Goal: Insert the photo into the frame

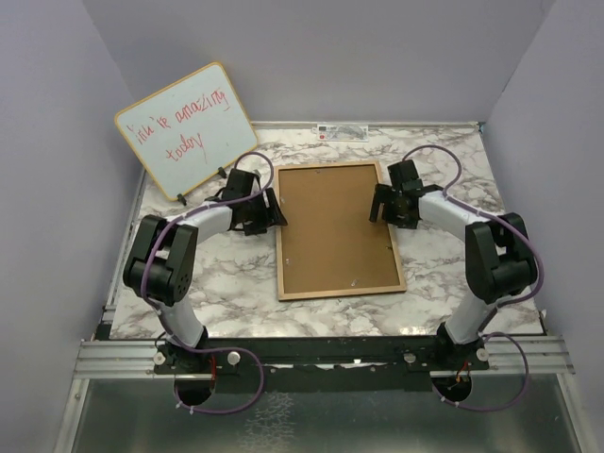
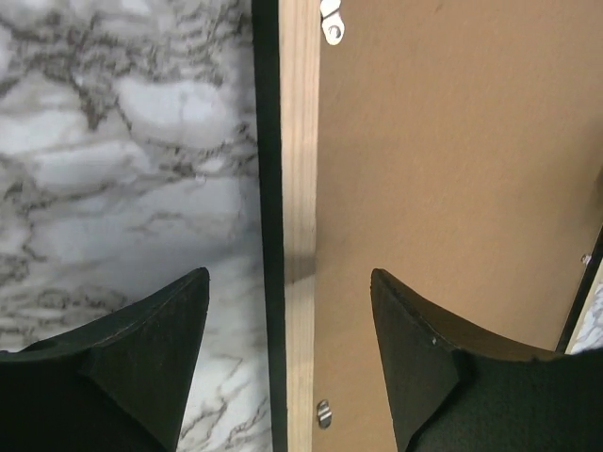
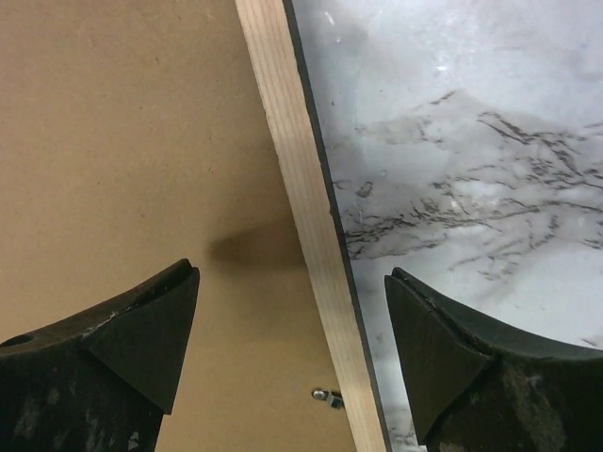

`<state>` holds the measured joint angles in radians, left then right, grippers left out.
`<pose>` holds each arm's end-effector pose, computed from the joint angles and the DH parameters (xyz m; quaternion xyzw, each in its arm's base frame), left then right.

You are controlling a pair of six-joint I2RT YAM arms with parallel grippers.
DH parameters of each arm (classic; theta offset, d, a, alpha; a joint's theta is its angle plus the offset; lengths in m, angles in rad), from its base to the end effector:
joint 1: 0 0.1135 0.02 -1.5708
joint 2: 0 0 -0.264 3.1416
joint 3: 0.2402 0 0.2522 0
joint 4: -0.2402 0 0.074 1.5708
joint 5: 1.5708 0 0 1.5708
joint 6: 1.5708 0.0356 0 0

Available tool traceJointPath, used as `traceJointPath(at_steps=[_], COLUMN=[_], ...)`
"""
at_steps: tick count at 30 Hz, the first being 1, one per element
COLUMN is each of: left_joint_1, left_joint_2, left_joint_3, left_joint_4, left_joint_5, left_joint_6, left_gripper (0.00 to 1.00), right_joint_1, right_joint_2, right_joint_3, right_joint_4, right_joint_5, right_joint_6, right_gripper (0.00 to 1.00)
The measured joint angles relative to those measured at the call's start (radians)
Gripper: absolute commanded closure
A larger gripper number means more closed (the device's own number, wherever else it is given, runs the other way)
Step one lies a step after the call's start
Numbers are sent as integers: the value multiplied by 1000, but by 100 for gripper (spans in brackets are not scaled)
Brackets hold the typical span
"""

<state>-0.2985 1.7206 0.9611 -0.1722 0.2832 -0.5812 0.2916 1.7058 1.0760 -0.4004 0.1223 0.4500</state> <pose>0.3248 -0.1103 0.1626 -0.0885 0.9367 -0.2537 0.2243 0.3318 0.0950 0.1856 0.0924 0.9576 0.0417 0.2697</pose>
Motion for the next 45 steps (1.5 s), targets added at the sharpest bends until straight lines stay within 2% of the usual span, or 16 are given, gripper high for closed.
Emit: traceJointPath(at_steps=[4, 8, 16, 20, 25, 29, 32, 36, 41, 45], left_joint_1=[0, 2, 7, 6, -10, -29, -30, -30, -30, -29], left_joint_2=[53, 77, 56, -13, -116, -153, -154, -153, -145, -129], left_joint_3=[50, 64, 5, -76, -163, -160, -142, -137, -137, -137], left_joint_4=[26, 49, 101, 106, 44, -24, -56, -63, -50, -17], left_joint_5=[1, 25, 40, 42, 41, -11, -64, -132, -167, -168], left_joint_6=[8, 18, 25, 19, 1, -4, -12, -25, -27, -28], left_gripper=[35, 46, 54, 53, 33, 31, 33, 40, 49, 53], right_joint_1=[-6, -10, -24, -24, -17, -12, -12, -12, -12, -11], right_joint_2=[49, 50, -47, -117, -187, -181, -155, -82, 31, 129], right_joint_3=[9, 5, -131, -211, -265, -164, -31, 119, 174, 207], right_joint_4=[6, 10, 61, 64, 44, -17, -22, 9, 50, 55], right_joint_5=[-69, -158, -266, -309, -314, -209, -153, -154, -195, -215], right_joint_6=[-9, -32, -52, -41, 14, 46, 47, 34, 29, 41], right_gripper=[23, 35, 40, 39, 32, 31, 37, 48, 54, 55])
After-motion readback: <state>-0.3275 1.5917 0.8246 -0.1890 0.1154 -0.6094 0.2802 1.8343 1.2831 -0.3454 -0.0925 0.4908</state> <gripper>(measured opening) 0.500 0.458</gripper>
